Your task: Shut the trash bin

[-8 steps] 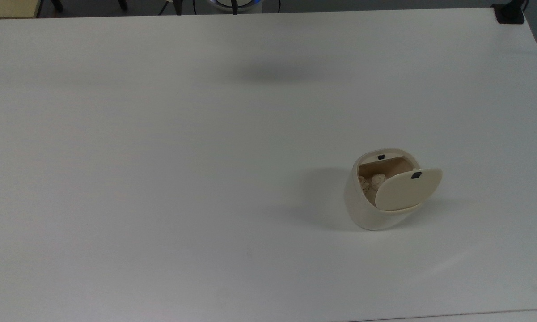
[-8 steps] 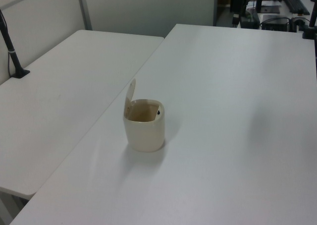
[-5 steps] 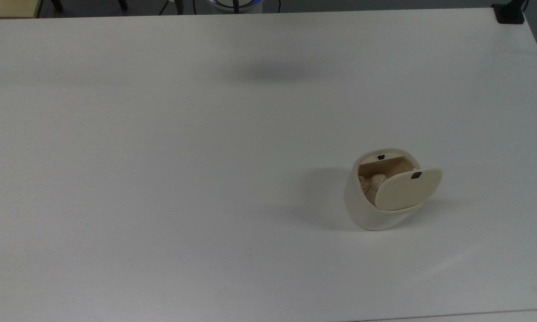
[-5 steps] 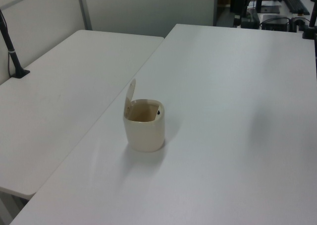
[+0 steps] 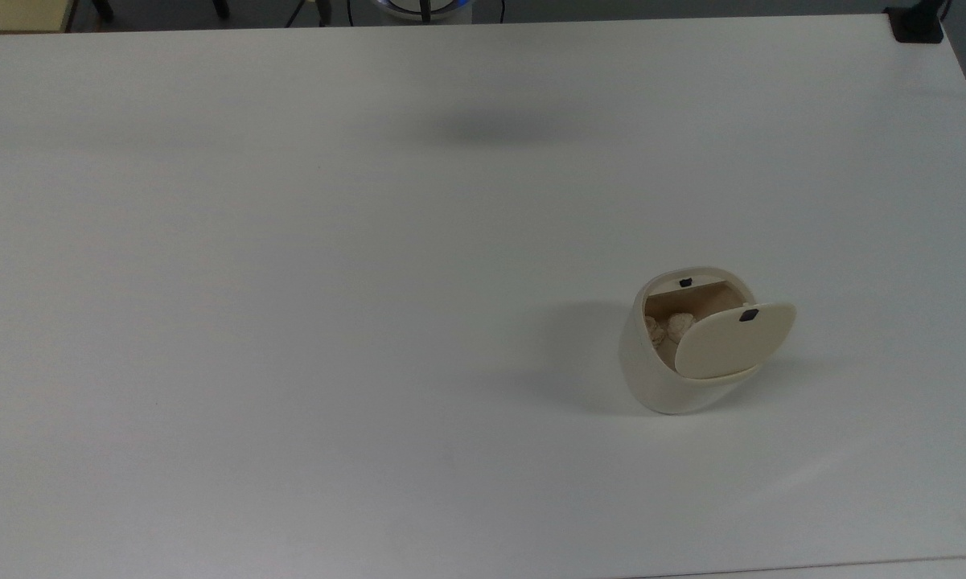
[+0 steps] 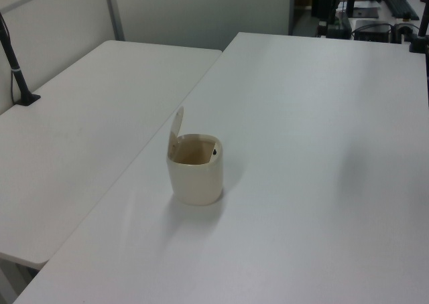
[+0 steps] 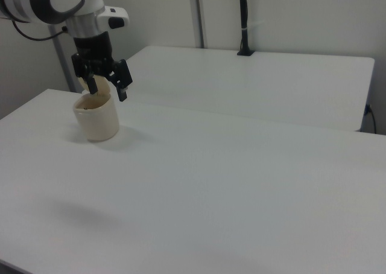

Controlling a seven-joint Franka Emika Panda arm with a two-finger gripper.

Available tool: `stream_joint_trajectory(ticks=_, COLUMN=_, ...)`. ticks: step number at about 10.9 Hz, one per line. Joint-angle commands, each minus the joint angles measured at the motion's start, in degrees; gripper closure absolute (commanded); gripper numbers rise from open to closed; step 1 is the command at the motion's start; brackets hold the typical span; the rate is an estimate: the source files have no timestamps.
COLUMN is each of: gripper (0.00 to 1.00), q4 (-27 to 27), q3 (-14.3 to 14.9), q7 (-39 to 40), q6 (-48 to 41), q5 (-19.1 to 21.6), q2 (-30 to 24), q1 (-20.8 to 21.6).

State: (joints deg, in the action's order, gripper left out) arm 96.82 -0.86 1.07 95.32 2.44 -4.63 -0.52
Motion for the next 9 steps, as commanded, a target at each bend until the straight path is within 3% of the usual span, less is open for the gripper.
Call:
stream_joint_trajectory(ticks=1, gripper=0.00, q4=0.8, q3=0.0, q7=1.2, q6=-0.3, q5=0.8, q2=-0.3, q1=0.6)
stream_joint_trajectory(ticks=3, gripper=0.00, q4=0.0, q3=-0.2, q7=-1.8, q6=2.6, q5=0.1, q2=0.9, q1=2.9)
stream_joint_trajectory(ticks=5, gripper=0.02, q4=-5.5, q3=-0.2, q7=-10.5, q6=2.8, q5=-3.0, q2=4.5, q1=6.1)
stream_joint_trajectory(ticks=7, gripper=0.18, q4=-12.2, q3=-0.2, q7=-21.4, q6=4.1, q5=-2.5, q2=9.8, q1=9.8)
stream_joint_trajectory(ticks=9, gripper=0.57, q4=-13.6, q3=-0.1, q7=-35.0, q6=14.0, q5=-2.6, q2=13.2, q1=14.3)
